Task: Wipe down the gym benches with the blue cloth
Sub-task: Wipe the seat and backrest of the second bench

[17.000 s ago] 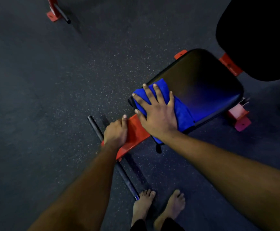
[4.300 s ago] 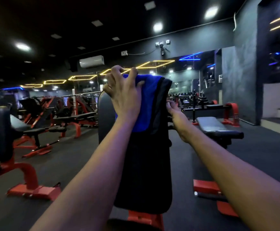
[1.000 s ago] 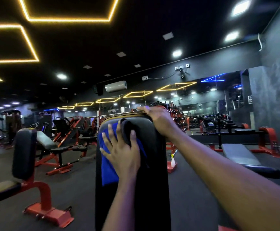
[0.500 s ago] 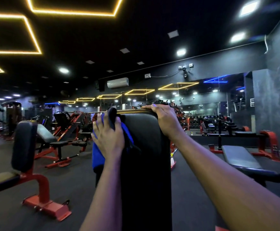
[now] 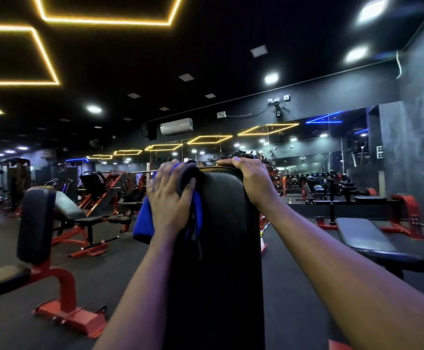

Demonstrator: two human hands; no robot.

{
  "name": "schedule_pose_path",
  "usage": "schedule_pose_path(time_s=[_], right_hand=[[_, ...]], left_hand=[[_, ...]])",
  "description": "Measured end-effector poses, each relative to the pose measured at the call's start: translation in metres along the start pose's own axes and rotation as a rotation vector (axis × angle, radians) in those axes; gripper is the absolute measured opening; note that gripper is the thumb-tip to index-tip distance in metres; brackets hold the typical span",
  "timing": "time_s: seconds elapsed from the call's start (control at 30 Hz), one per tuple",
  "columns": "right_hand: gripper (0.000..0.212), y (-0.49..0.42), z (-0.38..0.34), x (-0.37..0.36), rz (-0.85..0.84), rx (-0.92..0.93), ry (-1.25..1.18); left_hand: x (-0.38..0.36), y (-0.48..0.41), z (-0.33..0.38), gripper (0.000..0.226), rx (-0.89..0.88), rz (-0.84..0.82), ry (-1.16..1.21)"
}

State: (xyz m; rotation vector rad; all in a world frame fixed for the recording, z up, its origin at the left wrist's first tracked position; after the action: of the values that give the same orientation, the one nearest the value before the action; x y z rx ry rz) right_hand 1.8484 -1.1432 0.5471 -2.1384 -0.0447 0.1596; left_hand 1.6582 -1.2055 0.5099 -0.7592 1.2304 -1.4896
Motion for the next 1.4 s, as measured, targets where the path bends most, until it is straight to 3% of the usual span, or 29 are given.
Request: schedule_pose_path(time_s=[0.13, 0.2, 0.37, 0.5, 0.57, 0.73, 0.8, 1.03, 1.2, 1.4], right_hand=[[0.040, 0.001, -0.001, 0.000, -0.009, 0.001, -0.013], [0.040, 0.001, -0.001, 0.000, -0.013, -0.006, -0.008], [0.038, -0.002, 0.000, 0.000, 0.025, 0.006, -0.046], [0.039, -0.002, 0.004, -0.002, 0.011, -0.001, -0.048], [0.042, -0.002, 0.005, -0.002, 0.002, -0.013, -0.048], [0.043, -0.001, 0.004, -0.002, 0.014, 0.017, 0.036], [0.043, -0.002, 0.004, -0.002, 0.023, 0.013, 0.042], [0.050, 0.002, -0.001, -0.003, 0.016, 0.011, 0.009], [0.054, -0.001, 0.002, -0.003, 0.010, 0.031, -0.016], [0.057, 0.000, 0.002, -0.002, -0.001, 0.050, -0.023]], left_hand=[[0.003, 0.012, -0.015, 0.050, 0.339, 0.081, -0.130], [0.002, 0.030, -0.005, 0.051, 0.428, 0.075, -0.176], [0.002, 0.081, 0.049, 0.059, 0.101, -0.001, -0.100], [0.002, 0.051, 0.027, 0.058, -0.024, -0.070, 0.003], [0.005, 0.040, 0.008, 0.055, 0.041, -0.026, 0.002], [0.009, 0.050, -0.018, 0.051, 0.446, 0.071, -0.094], [0.015, 0.064, -0.018, 0.053, 0.525, 0.113, -0.122], [0.023, 0.098, -0.022, 0.064, 0.313, 0.029, -0.070], [0.022, 0.051, -0.051, 0.066, 0.461, 0.086, 0.021], [0.031, 0.102, -0.039, 0.061, 0.388, 0.140, 0.041]])
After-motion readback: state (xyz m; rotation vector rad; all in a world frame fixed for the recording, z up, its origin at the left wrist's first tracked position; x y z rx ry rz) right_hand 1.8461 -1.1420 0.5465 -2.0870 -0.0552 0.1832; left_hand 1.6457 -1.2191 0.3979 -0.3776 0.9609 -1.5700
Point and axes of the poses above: each hand's wrist, its own y-axis away from the middle knuckle, its own x-axis out of the back of the hand, z = x × y, the point moved 6 cm from there along -y, towards the middle knuckle, and after that the axes turned 15 degrees about z, right-handed, at the moved point
